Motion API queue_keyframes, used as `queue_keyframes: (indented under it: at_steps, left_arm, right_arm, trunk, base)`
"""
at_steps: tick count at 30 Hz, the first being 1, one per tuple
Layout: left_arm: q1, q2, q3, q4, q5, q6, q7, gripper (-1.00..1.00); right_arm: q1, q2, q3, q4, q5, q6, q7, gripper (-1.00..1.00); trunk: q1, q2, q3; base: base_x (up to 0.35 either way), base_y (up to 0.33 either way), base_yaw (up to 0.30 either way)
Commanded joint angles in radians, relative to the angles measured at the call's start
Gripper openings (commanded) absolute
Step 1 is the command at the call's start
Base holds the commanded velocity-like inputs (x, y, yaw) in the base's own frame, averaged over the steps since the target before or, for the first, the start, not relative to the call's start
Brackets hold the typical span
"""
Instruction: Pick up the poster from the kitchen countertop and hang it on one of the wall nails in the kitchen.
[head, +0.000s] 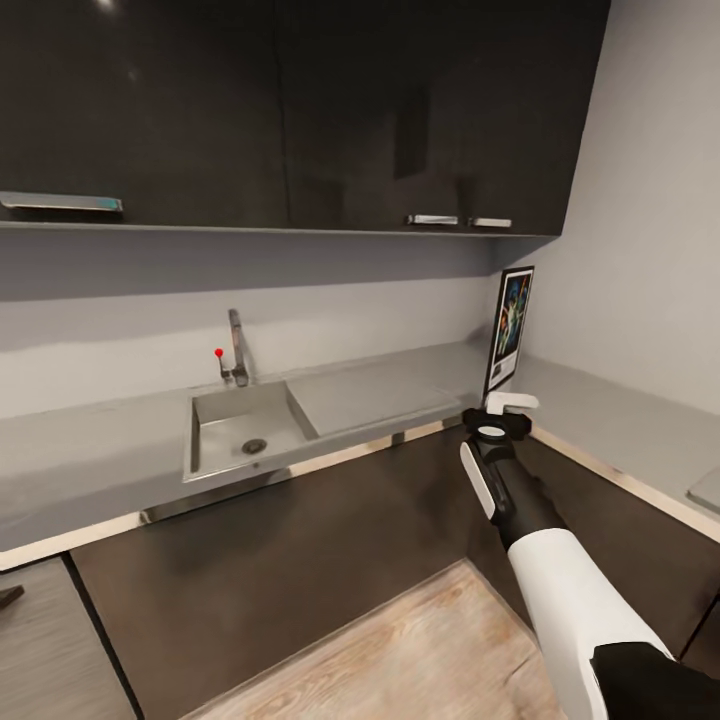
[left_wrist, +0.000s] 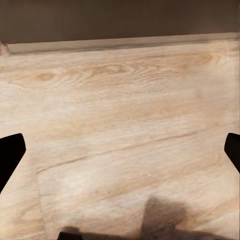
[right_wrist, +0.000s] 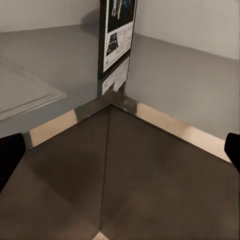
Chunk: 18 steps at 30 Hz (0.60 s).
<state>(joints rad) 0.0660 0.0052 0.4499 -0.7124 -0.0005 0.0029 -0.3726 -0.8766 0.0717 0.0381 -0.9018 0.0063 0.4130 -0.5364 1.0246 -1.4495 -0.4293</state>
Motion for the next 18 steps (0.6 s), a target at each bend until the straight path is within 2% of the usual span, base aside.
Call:
queue_keyframes:
  at_steps: [1, 6, 12, 18]
  left_arm:
    - [0.000, 0.000, 0.003, -0.001, 0.000, 0.000, -0.006, 1.00]
    - [0.000, 0.000, 0.004, -0.002, 0.000, 0.000, -0.006, 1.00]
    - [0.000, -0.001, 0.004, -0.002, 0.000, 0.002, -0.005, 1.00]
    - [0.000, 0.000, 0.004, -0.001, 0.000, 0.002, -0.006, 1.00]
  right_arm:
    - [-0.001, 0.000, 0.002, -0.001, 0.001, 0.008, -0.005, 1.00]
    - [-0.001, -0.001, 0.001, -0.001, 0.000, 0.007, -0.006, 1.00]
    - [-0.001, -0.004, -0.002, -0.002, -0.004, 0.007, -0.005, 1.00]
    - [-0.001, -0.008, -0.004, -0.002, -0.009, 0.008, -0.004, 1.00]
  trunk:
    - [0.000, 0.000, -0.001]
    - [0.000, 0.000, -0.001]
    - [0.000, 0.000, 0.000]
    - [0.000, 0.000, -0.005]
  base:
    - [0.112, 0.000, 0.000]
    - [0.118, -0.013, 0.000]
    - [0.227, -0.074, 0.000]
    - [0.068, -0.026, 0.000]
